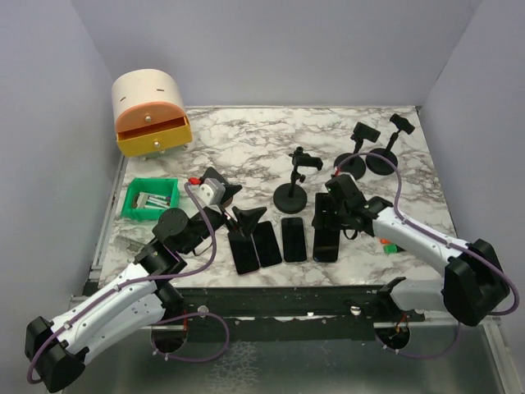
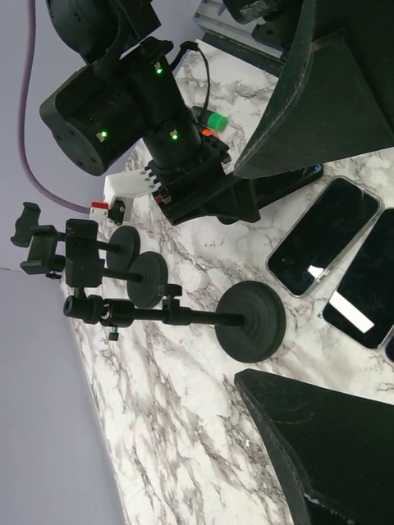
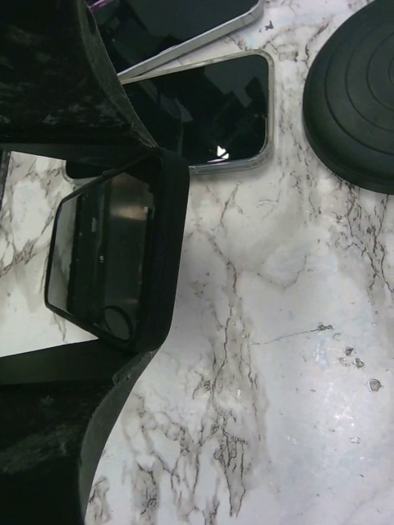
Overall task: Remove the phone from the phone stand
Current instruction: Place the phone at the center of the board.
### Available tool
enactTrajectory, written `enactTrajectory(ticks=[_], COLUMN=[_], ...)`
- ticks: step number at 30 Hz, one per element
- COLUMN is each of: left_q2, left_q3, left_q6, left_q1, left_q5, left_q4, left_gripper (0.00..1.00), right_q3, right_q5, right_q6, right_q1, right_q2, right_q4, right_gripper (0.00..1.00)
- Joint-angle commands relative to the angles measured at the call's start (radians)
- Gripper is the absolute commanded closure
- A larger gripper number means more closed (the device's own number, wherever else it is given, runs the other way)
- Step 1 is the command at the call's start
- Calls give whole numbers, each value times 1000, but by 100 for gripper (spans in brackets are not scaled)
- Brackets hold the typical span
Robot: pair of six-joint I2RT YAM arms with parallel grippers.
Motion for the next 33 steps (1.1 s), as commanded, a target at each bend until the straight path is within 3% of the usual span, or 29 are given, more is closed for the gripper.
enactTrajectory(ticks=[1, 7, 14, 24, 33], left_q2=[4, 7, 6, 9, 19], left_q3=[42, 49, 46, 47, 52], left_q6=[-6, -6, -4, -1, -27], left_q1=[-2, -2, -2, -2, -3], left_q5=[-22, -19, -24, -35, -91], left_q4=[-52, -61, -64, -71, -80], left_gripper=[1, 1, 1, 1, 1], right_q3=[-25, -45, -77, -91, -117], right_q5=[25, 4, -21, -29, -31], right_q6=[-8, -12, 2, 2, 0], right_q1=[-18, -36, -51, -60, -60], right_q2=[45, 121, 185, 202, 71], right_q4=[108, 165, 226, 239, 181], right_gripper=[100, 97, 77, 40, 5])
